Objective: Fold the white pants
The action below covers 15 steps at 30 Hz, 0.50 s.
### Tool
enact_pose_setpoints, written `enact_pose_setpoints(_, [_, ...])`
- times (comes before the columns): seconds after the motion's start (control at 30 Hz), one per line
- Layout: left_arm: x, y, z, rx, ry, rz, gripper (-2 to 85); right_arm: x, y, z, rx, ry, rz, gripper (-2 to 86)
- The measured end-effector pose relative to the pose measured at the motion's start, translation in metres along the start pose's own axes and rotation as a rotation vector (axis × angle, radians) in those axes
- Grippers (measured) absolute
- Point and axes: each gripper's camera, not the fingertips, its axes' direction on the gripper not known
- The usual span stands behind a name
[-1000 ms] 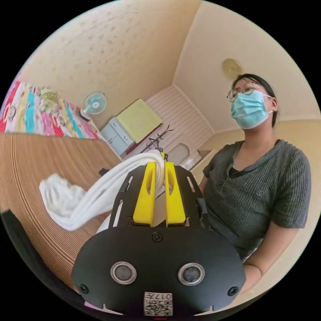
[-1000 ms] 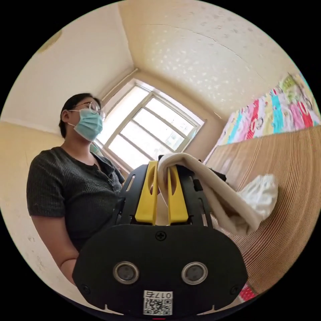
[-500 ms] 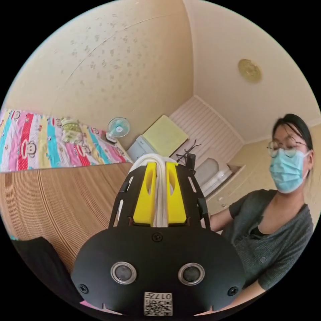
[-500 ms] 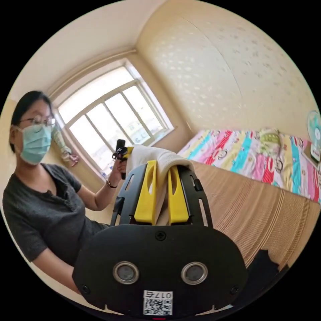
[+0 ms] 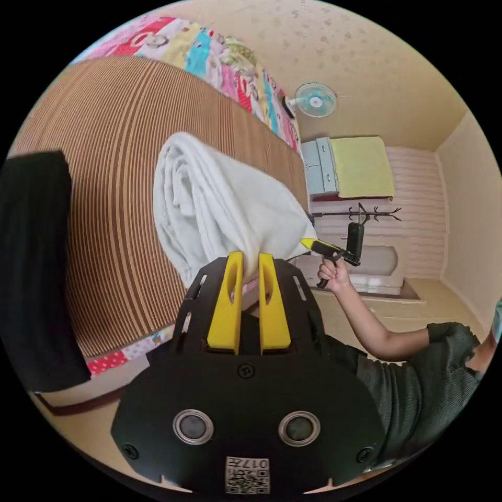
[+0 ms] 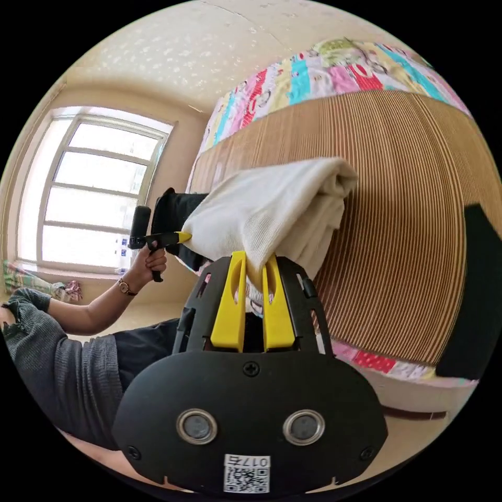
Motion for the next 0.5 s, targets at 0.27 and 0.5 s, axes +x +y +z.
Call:
enact_pose_setpoints(0.27, [-0.046,0.019,-0.002,-0.024,-0.03,-0.127,10.0,0.084,0.02,0.027,-0.236,0.09,0.34,10.1])
enact_pose_setpoints(0.5, [-0.04,-0.089,-0.013,0.033,-0.038,0.025,21.8,0.105,-0.06,-0.032,0.009,-0.039,0.219,18.4])
